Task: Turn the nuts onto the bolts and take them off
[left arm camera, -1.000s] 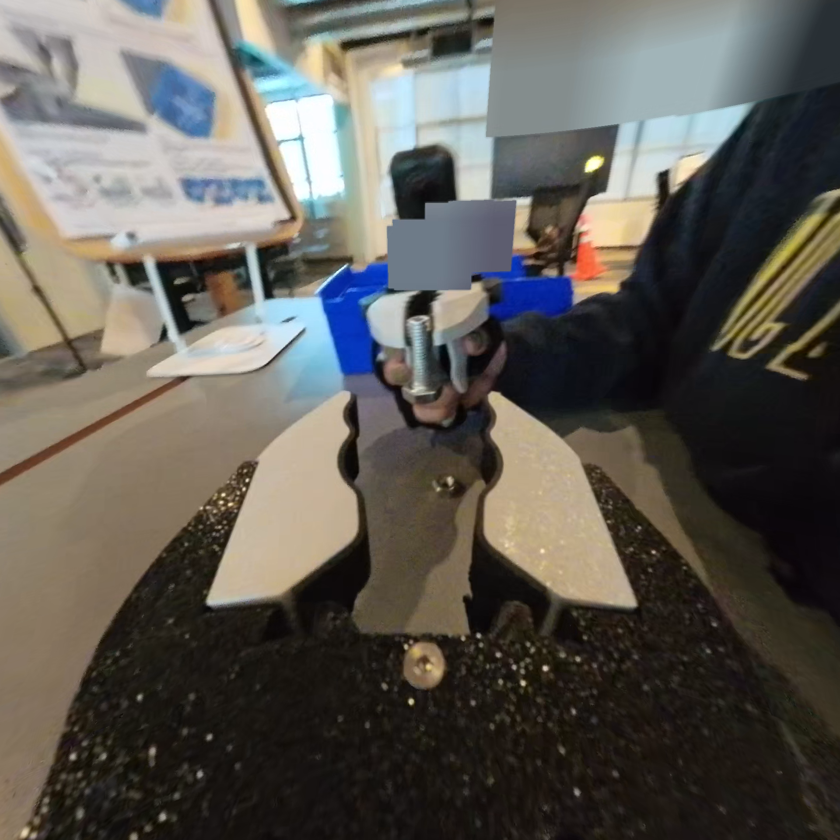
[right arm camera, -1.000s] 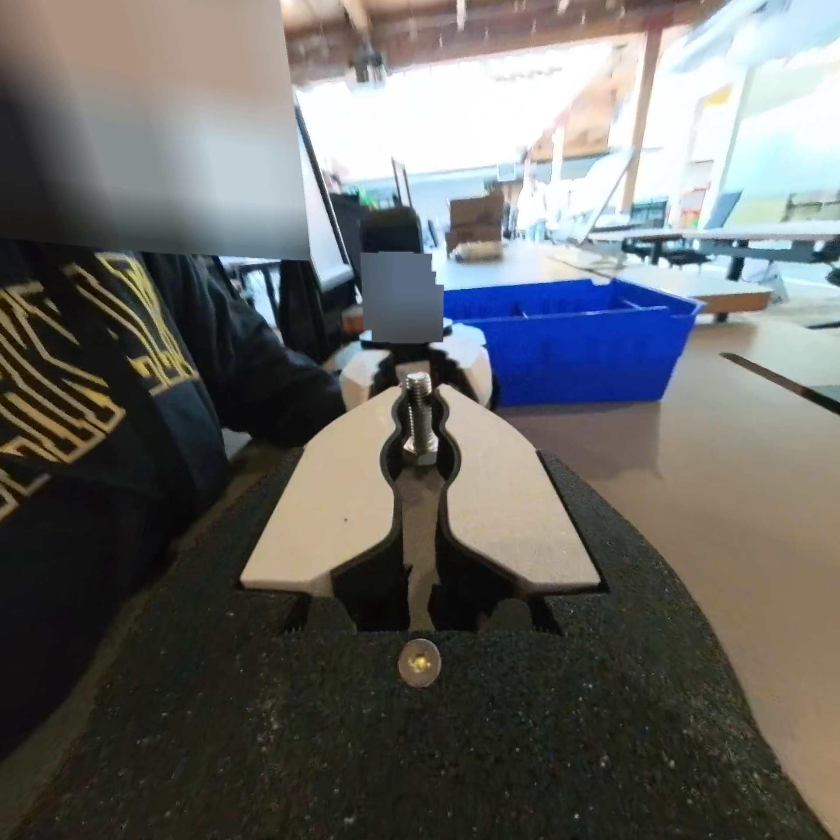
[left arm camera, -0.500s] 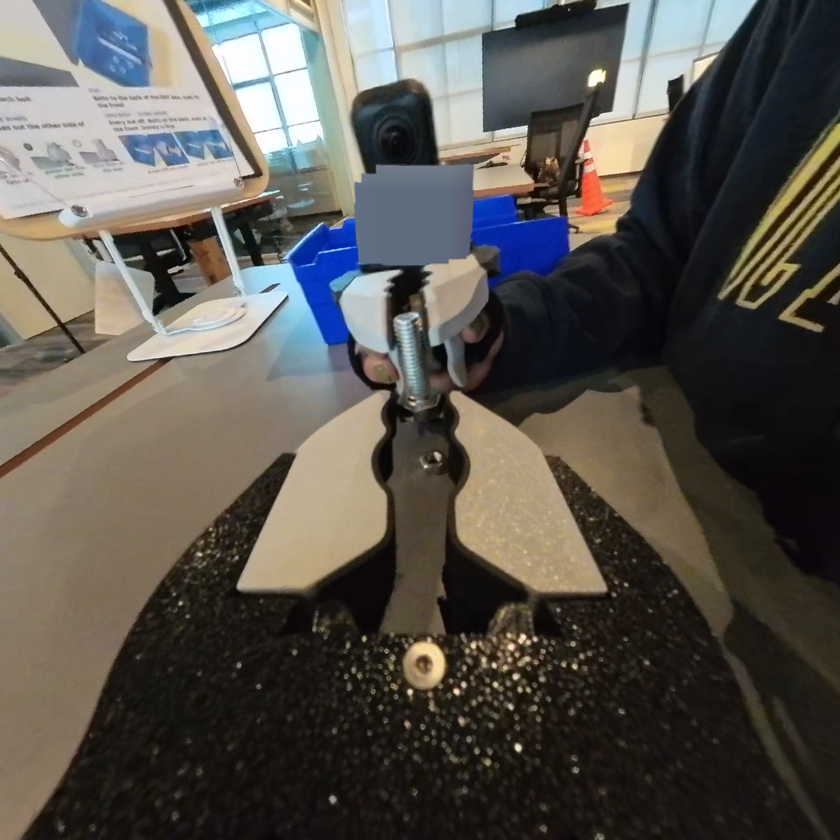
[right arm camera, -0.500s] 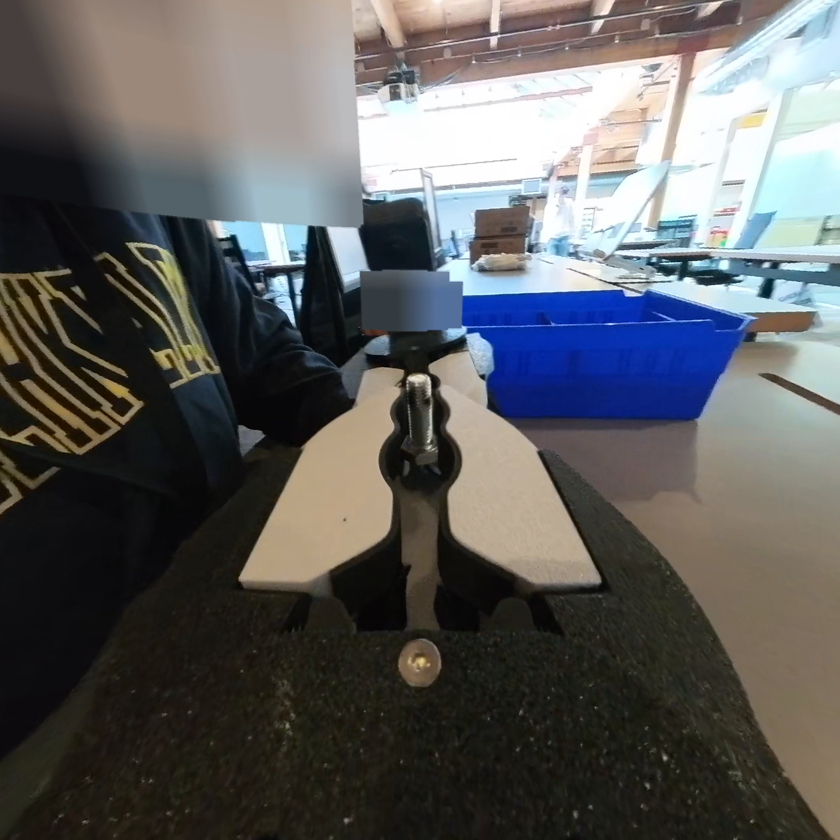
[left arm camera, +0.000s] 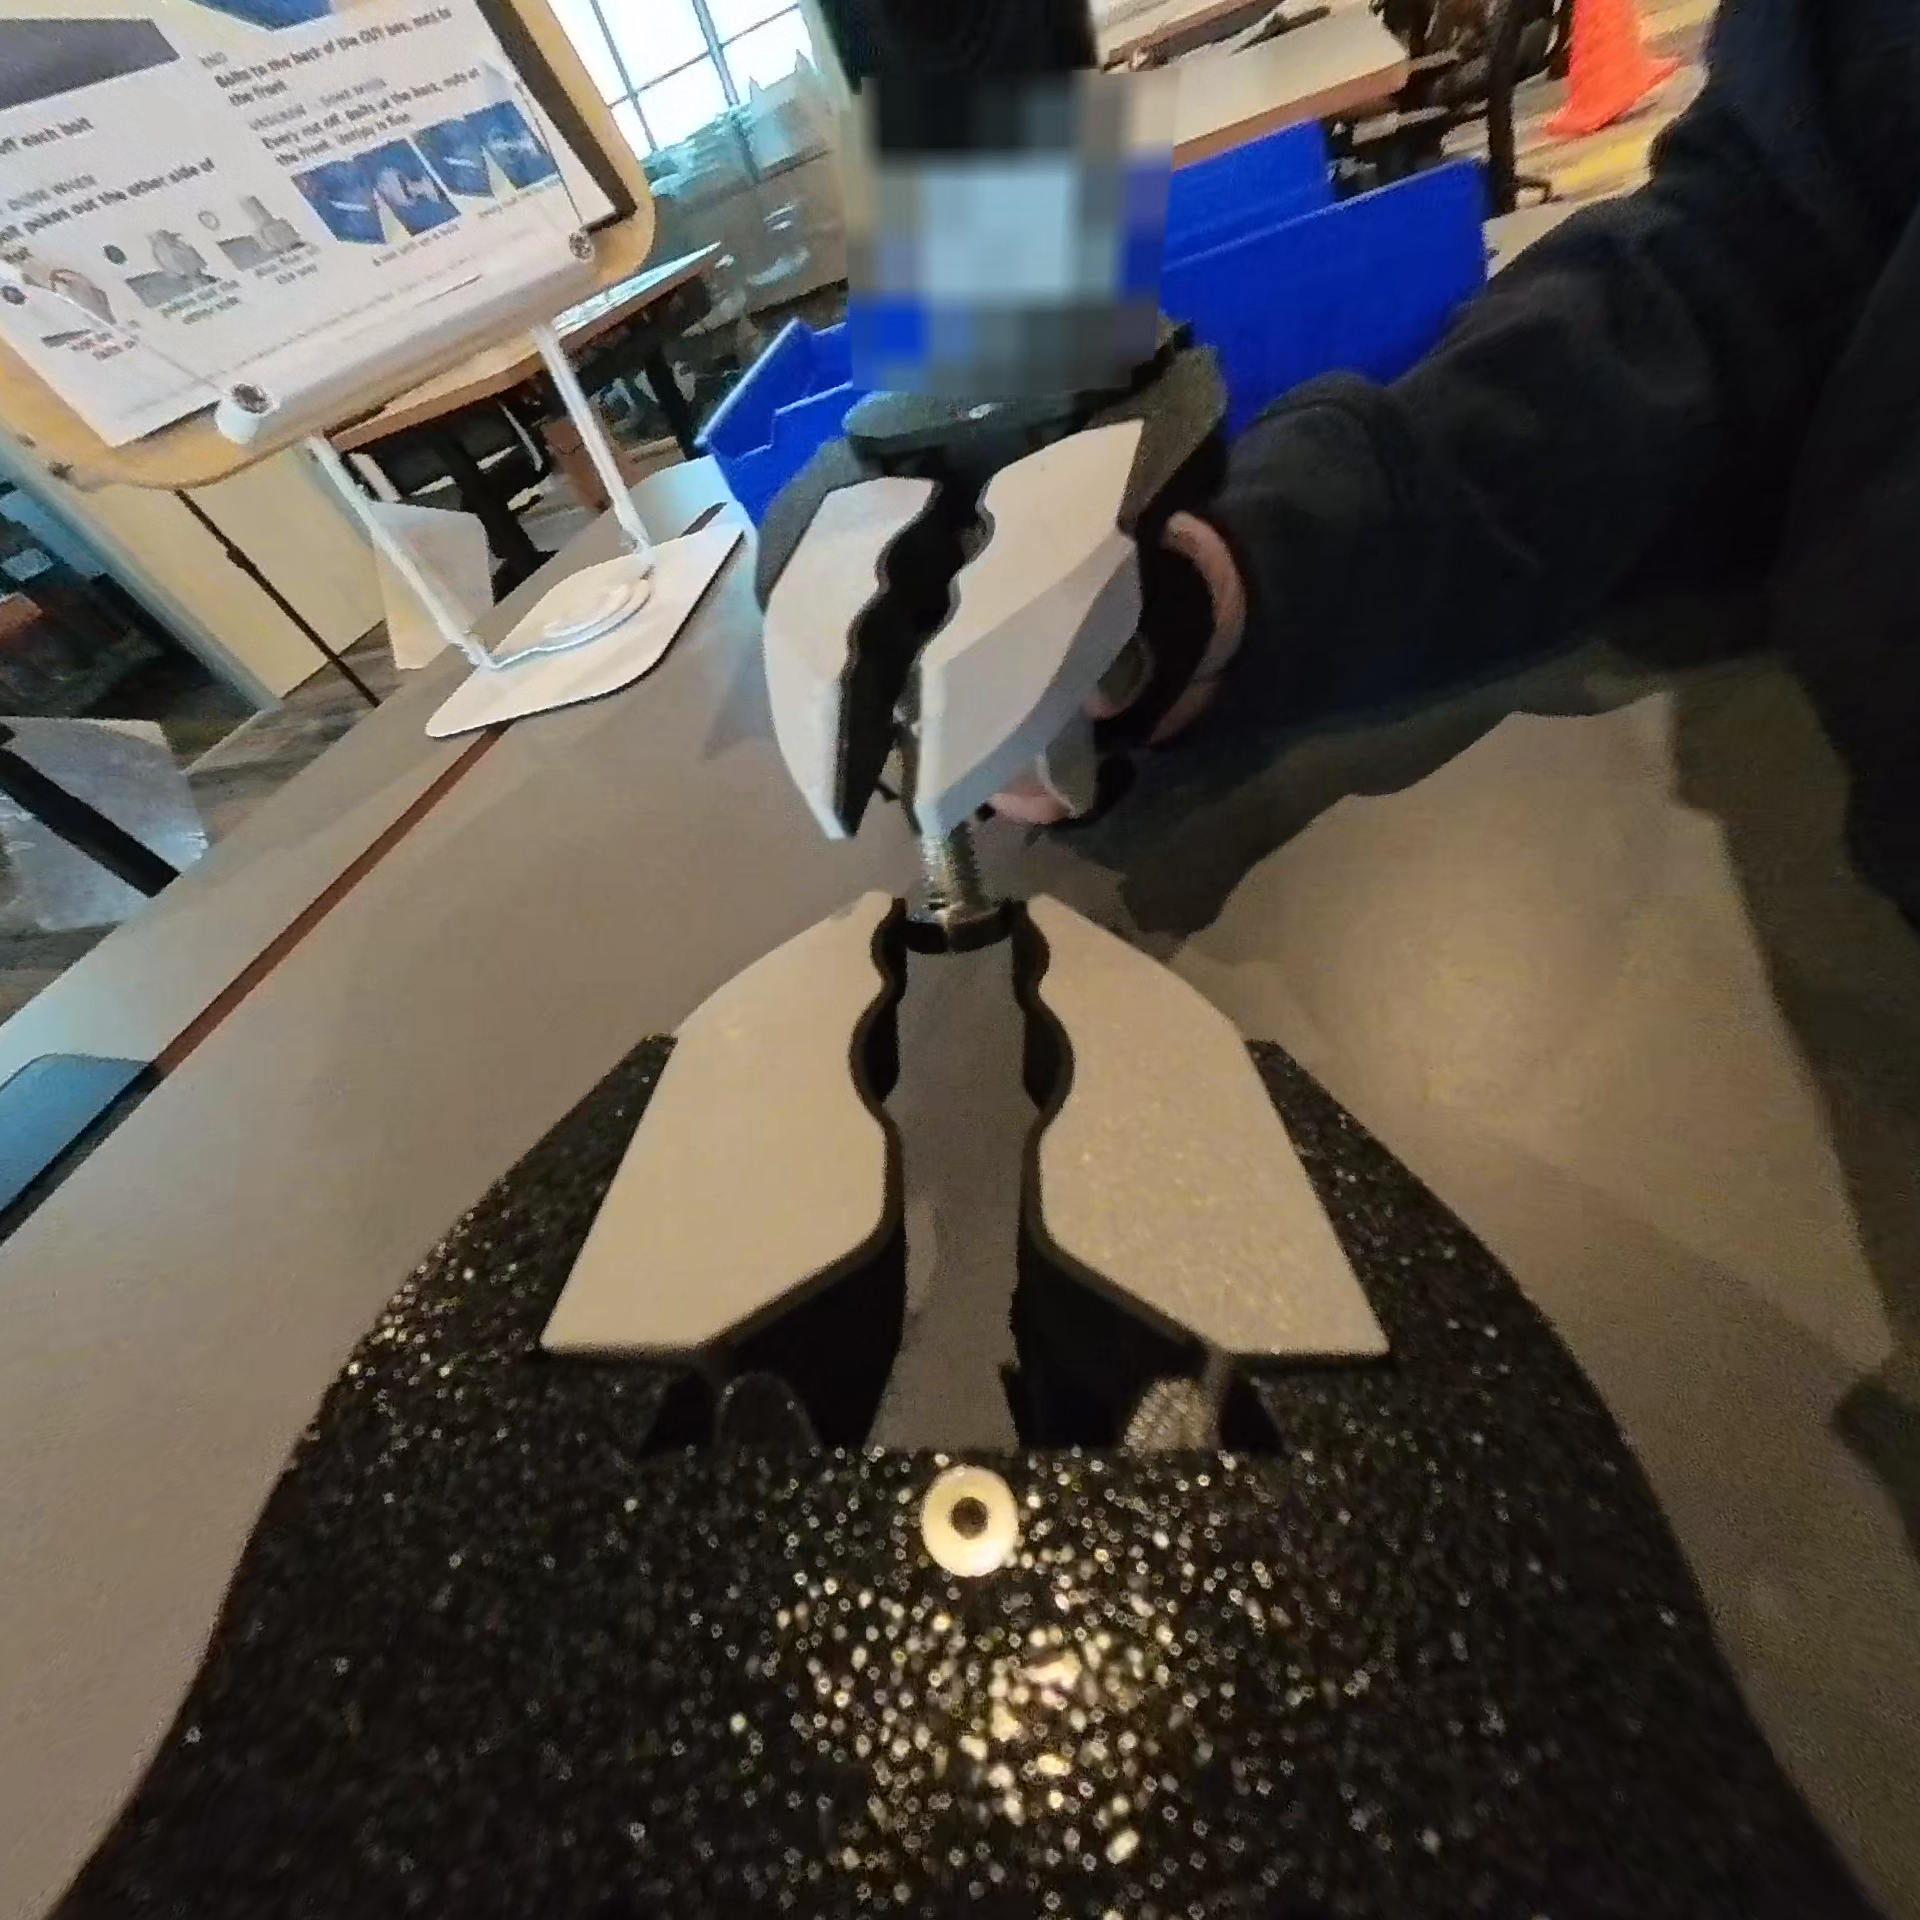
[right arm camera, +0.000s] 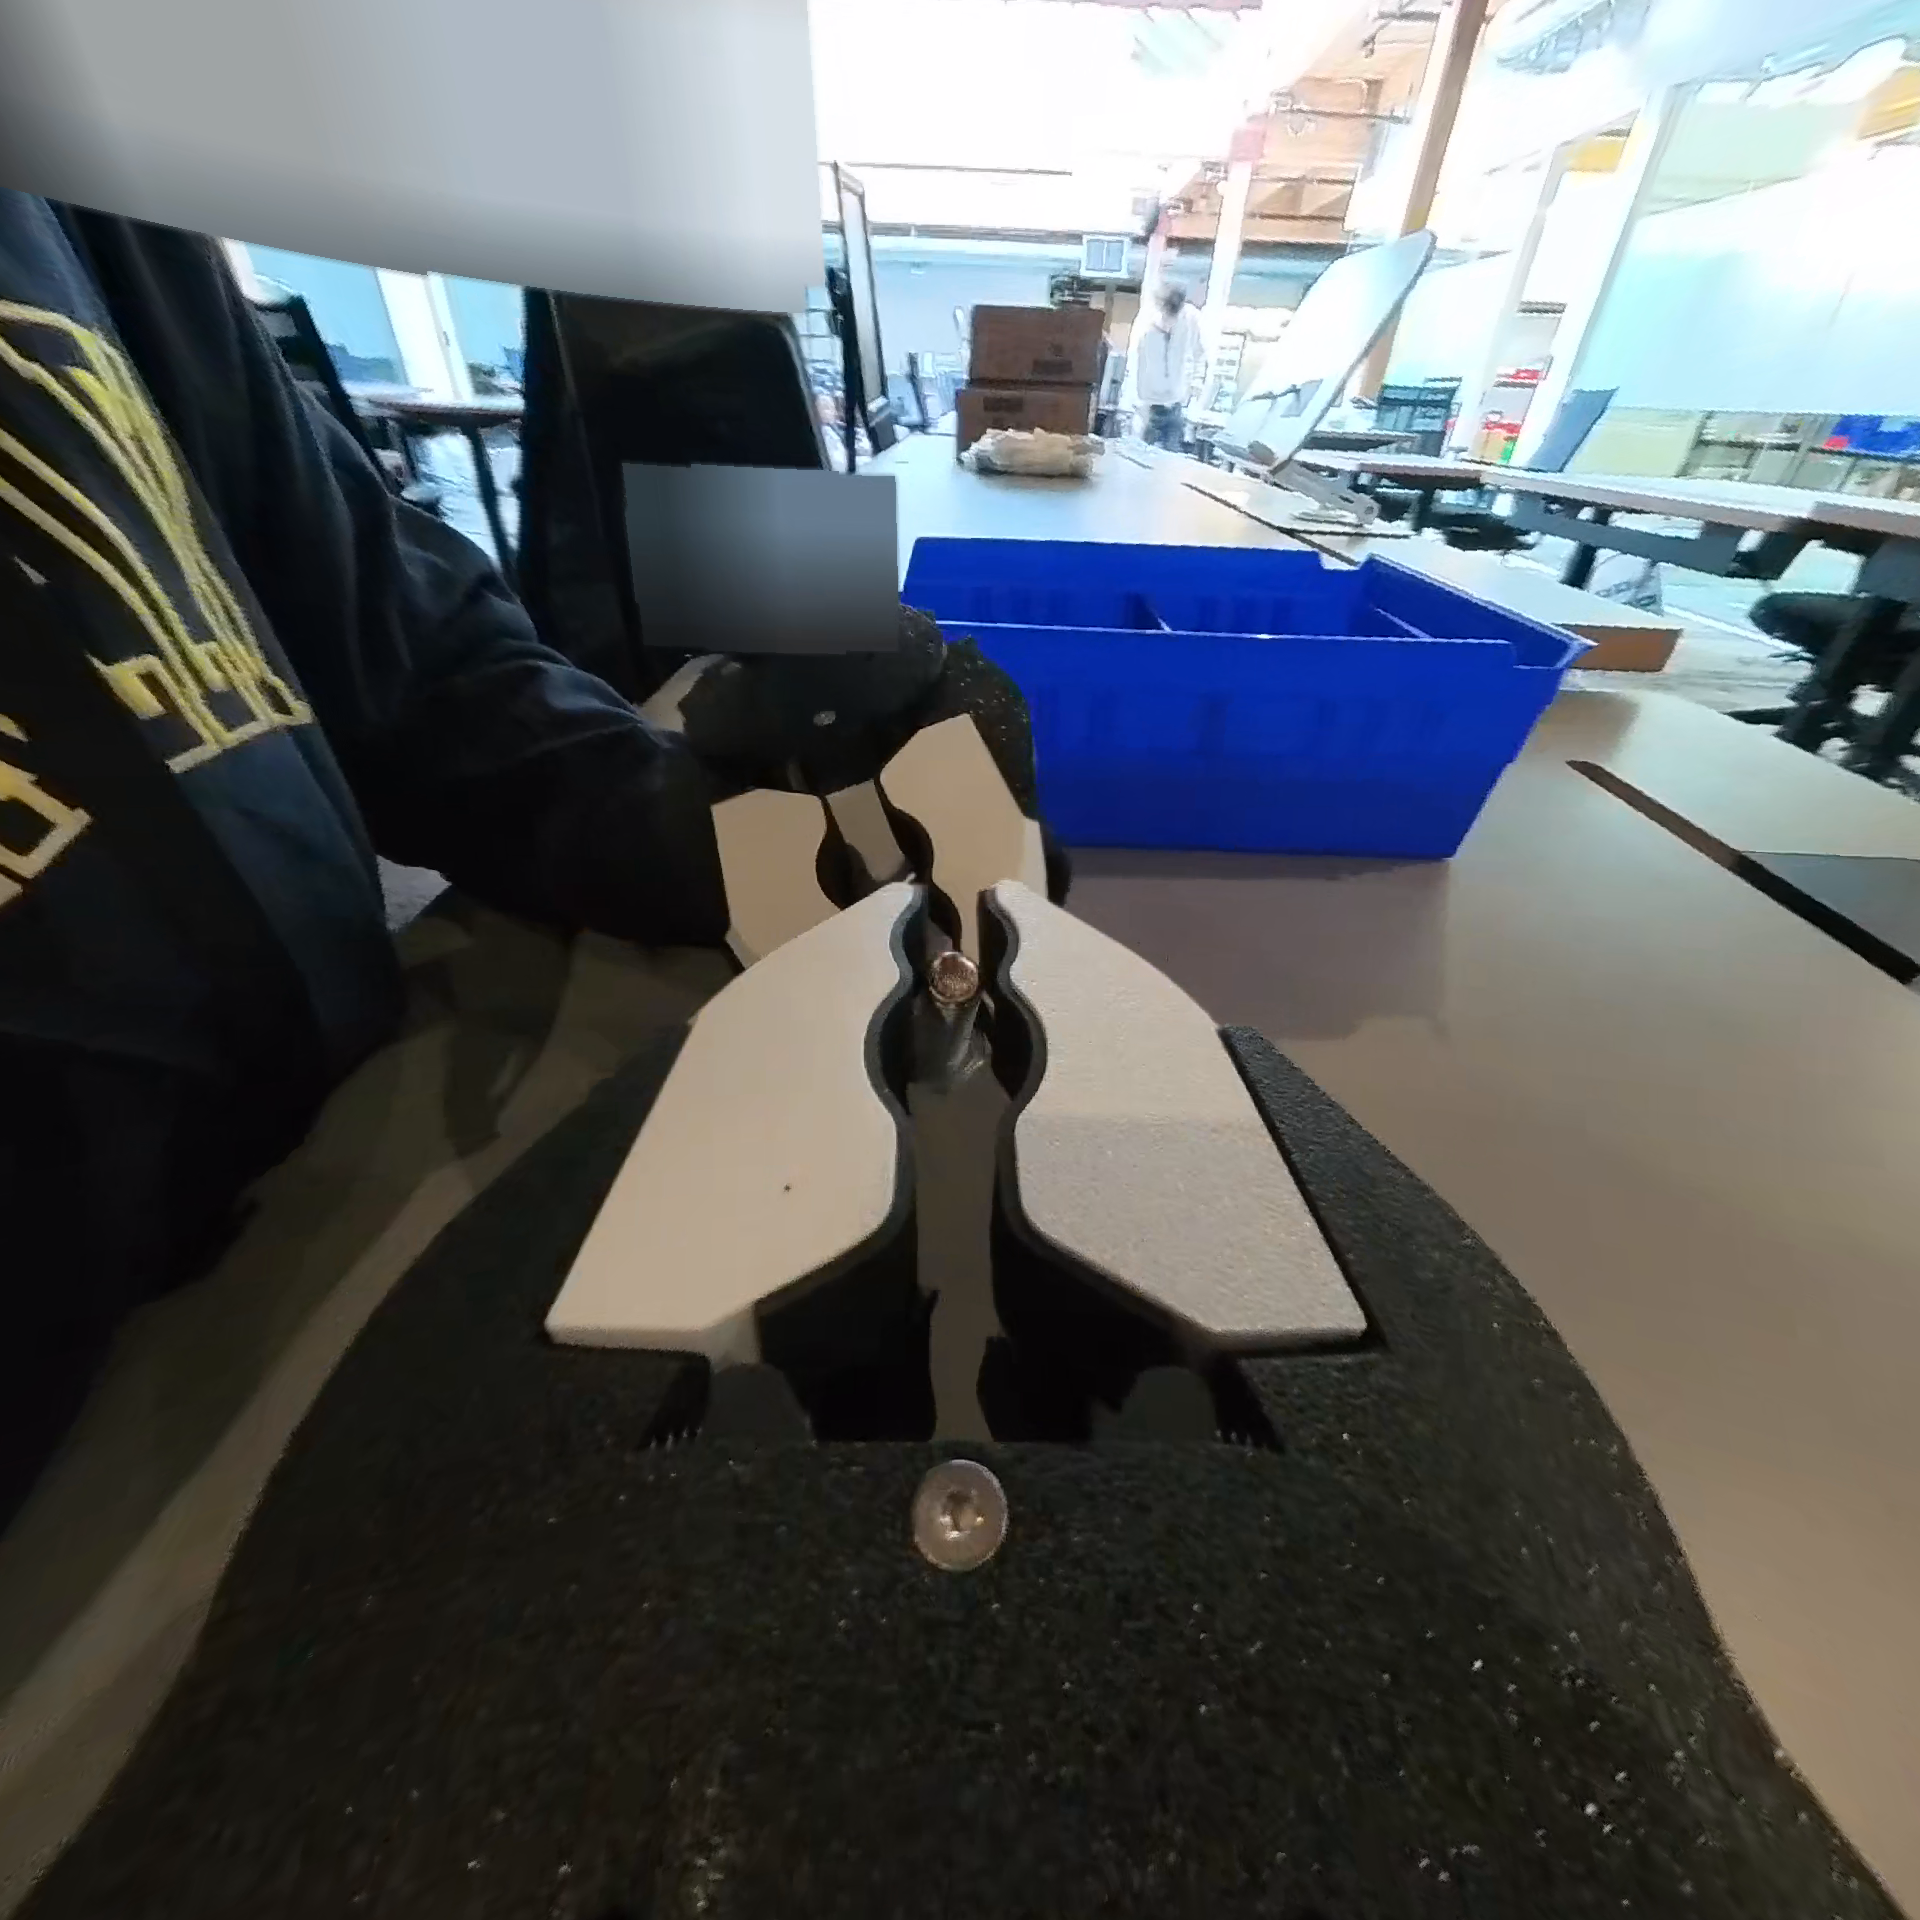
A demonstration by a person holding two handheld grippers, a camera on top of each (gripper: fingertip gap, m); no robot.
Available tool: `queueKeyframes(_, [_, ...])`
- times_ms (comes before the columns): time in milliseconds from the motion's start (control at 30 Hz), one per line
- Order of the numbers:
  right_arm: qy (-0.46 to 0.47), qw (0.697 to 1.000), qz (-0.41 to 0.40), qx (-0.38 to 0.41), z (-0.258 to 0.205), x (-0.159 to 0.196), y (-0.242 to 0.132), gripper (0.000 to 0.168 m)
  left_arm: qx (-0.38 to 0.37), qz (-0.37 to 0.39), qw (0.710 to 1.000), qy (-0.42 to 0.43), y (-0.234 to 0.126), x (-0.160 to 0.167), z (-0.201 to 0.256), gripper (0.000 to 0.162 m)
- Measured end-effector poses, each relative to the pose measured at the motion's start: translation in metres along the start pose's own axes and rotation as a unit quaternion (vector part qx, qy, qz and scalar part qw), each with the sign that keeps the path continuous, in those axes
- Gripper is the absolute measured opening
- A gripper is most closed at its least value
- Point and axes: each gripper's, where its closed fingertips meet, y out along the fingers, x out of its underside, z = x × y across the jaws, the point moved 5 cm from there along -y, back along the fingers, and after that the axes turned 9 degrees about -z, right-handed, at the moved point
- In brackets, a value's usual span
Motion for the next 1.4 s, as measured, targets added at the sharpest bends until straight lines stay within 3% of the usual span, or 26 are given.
queueKeyframes(233, [-0.014, 0.999, 0.007, -0.031, -0.0038, 0.0001, -0.0020, 0.009, 0.060, 0.023, 0.997, -0.043, 0.0011, -0.0010, 0.0024, 0.030])
queueKeyframes(1400, [0.020, 0.998, 0.042, -0.042, -0.0036, -0.0021, -0.0029, 0.009, 0.025, 0.024, 0.999, -0.026, -0.0014, -0.0025, 0.0007, 0.017])
